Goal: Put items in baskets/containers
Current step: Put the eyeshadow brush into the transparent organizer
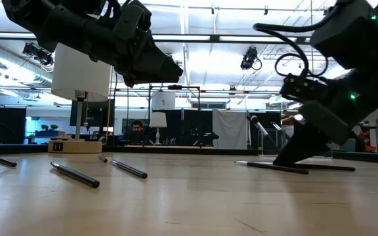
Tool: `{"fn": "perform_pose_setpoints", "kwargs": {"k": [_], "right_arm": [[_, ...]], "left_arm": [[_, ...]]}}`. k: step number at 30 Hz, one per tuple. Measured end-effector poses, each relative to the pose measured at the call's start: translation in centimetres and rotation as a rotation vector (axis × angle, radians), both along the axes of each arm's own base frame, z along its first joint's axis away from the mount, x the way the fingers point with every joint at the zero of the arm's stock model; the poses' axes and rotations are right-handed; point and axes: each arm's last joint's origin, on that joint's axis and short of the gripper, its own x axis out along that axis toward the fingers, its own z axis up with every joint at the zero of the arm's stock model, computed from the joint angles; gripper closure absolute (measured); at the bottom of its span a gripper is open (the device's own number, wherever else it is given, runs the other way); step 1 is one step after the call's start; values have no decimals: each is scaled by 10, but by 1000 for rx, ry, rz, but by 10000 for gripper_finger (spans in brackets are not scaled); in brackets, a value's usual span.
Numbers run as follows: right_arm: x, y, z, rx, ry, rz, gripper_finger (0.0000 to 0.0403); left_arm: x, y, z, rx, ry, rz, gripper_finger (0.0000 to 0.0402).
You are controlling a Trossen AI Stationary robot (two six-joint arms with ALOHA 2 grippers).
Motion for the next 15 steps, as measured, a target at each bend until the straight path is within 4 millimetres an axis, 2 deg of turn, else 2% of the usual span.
{"fn": "perform_pose_setpoints", "kwargs": {"k": [8,15], "right_arm": [[-23,-6,-14,48,-138,24,248],[-22,-11,-16,-31,-114,113,269]], "left_arm": [[0,0,0,-4,0,-3,236],[0,0,0,-4,0,-3,236]]}}
